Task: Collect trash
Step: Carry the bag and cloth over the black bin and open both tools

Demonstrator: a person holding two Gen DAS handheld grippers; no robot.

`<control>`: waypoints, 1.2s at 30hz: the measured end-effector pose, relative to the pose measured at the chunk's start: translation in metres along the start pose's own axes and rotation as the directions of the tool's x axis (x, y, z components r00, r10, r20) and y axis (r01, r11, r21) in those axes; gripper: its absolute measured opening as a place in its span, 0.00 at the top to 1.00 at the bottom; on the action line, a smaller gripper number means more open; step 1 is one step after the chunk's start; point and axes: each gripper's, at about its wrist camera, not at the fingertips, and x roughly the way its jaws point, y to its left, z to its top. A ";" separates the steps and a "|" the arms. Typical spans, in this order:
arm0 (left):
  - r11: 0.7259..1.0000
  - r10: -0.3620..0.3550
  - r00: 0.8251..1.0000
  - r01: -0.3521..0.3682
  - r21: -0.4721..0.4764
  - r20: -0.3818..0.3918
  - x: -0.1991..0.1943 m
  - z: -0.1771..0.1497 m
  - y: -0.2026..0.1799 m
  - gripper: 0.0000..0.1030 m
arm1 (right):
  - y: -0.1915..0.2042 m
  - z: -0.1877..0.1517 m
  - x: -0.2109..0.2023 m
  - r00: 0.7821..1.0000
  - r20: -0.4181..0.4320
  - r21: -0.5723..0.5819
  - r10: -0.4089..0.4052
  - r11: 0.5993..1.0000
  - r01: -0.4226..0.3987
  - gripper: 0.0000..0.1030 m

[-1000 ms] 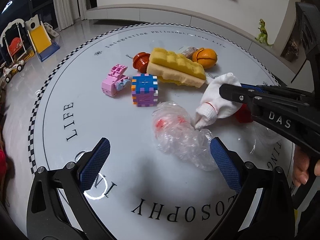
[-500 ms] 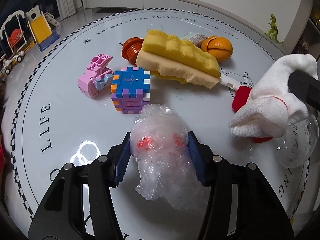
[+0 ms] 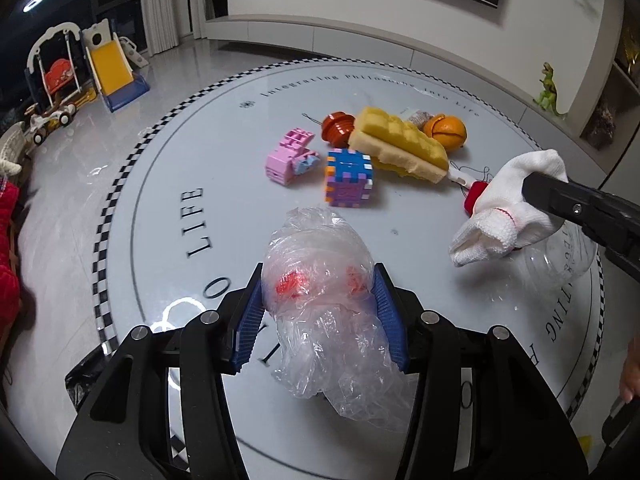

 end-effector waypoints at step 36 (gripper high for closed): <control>0.774 0.444 0.895 -0.403 -0.488 -0.035 -0.153 -0.170 0.231 0.06 | 0.298 -0.109 0.041 0.853 -0.382 -0.330 0.357 0.809 -0.486 0.47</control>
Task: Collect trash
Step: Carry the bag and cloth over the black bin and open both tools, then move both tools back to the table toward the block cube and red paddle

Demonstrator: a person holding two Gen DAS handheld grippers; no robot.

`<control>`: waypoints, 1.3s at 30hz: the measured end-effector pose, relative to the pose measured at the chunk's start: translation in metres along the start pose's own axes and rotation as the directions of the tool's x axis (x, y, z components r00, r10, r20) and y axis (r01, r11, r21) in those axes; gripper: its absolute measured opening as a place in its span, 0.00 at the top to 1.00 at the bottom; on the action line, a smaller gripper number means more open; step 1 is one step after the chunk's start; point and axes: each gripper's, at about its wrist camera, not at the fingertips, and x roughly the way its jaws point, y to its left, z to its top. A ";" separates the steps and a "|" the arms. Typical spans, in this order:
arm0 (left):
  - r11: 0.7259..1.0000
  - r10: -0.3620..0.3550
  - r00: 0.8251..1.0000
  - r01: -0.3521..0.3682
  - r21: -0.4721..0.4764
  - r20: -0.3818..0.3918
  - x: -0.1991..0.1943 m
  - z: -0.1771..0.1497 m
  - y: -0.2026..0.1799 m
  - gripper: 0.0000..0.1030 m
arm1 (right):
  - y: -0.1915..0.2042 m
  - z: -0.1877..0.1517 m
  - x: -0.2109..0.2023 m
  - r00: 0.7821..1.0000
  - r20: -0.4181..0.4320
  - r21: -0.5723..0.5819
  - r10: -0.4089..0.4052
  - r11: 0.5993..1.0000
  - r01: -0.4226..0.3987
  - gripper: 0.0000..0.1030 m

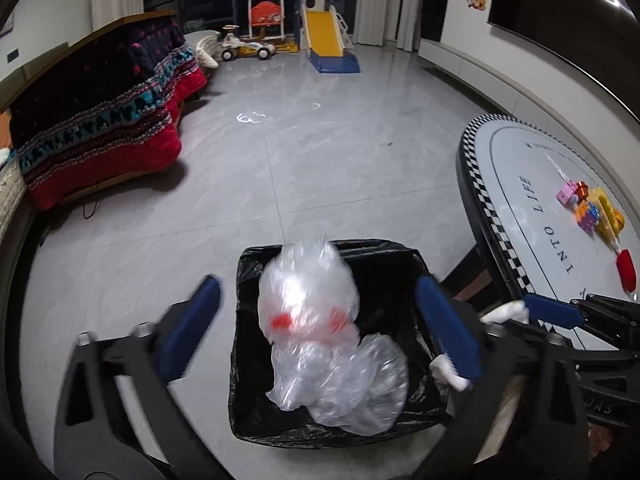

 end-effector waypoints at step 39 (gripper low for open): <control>0.852 -0.346 0.934 0.353 0.387 -0.090 0.014 0.036 -0.246 0.06 | -0.209 -0.050 -0.142 0.909 0.138 0.342 -0.392 0.881 0.328 0.45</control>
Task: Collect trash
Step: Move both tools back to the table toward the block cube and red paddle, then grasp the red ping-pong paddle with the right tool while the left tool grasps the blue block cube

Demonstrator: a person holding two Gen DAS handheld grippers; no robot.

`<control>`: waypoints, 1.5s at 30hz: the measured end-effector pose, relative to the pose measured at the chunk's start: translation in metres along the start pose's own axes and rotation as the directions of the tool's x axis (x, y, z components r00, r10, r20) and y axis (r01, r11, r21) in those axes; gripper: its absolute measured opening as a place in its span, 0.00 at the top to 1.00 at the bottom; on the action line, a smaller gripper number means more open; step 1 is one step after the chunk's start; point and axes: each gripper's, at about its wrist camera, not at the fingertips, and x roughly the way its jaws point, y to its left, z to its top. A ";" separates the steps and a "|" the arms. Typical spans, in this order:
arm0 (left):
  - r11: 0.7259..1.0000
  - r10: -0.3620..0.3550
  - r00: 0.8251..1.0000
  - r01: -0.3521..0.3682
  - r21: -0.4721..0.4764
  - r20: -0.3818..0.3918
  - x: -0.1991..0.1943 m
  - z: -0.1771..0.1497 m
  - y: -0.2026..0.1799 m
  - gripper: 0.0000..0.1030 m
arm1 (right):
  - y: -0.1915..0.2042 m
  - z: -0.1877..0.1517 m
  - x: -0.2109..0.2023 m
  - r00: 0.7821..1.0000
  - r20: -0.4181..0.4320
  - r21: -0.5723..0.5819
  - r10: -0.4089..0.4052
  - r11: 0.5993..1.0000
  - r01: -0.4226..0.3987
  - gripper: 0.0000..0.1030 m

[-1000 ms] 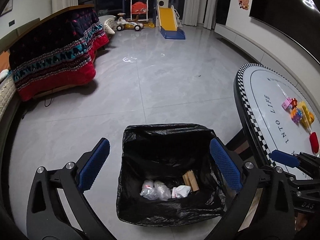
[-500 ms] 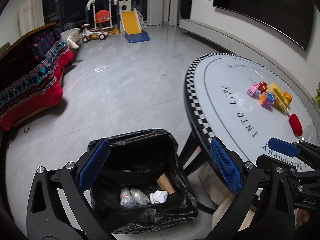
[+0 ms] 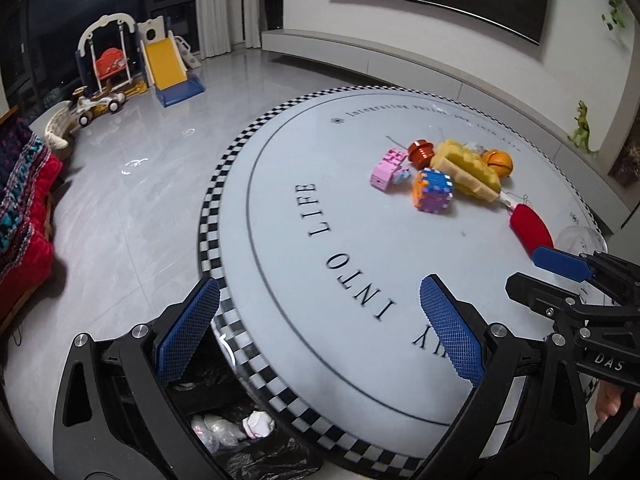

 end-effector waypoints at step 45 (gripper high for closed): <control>0.977 -0.099 0.975 0.133 0.167 -0.198 0.169 0.077 -0.120 0.61 | -0.152 0.061 0.036 0.964 -0.209 0.125 -0.164 0.973 0.193 0.61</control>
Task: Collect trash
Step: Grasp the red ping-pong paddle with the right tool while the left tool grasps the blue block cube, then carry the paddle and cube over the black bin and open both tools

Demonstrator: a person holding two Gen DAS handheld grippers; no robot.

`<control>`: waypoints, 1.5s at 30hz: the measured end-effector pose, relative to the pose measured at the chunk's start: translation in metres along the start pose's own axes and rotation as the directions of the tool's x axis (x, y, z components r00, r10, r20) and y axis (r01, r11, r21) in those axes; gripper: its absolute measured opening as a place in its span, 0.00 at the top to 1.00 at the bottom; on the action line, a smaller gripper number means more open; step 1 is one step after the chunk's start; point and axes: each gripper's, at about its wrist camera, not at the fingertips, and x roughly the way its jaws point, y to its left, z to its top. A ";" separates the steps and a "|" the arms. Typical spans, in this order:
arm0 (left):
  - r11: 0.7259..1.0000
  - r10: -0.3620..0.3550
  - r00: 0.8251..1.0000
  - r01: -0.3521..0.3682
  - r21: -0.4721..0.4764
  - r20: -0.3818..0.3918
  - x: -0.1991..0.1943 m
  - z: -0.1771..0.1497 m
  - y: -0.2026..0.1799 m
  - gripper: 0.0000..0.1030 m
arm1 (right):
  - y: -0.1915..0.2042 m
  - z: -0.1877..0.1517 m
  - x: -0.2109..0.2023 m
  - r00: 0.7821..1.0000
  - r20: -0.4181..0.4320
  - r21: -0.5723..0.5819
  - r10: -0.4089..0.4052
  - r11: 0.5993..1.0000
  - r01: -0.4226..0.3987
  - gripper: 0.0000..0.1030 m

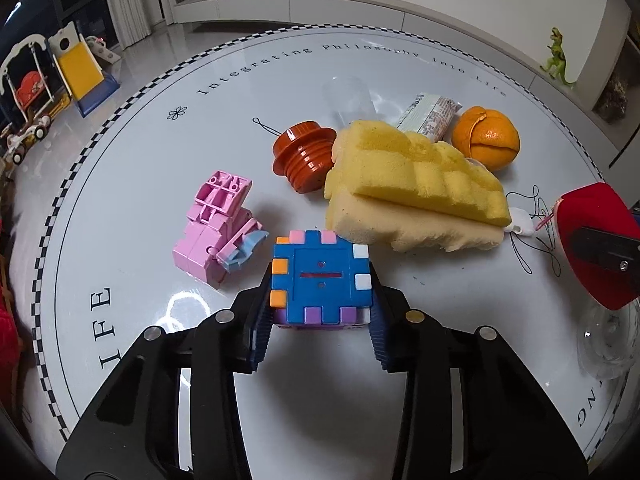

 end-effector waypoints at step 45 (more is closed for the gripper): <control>0.912 0.271 0.957 -0.223 -0.344 0.099 -0.204 -0.235 0.159 0.61 | 0.302 -0.127 -0.036 0.897 -0.130 -0.334 0.423 0.833 -0.441 0.60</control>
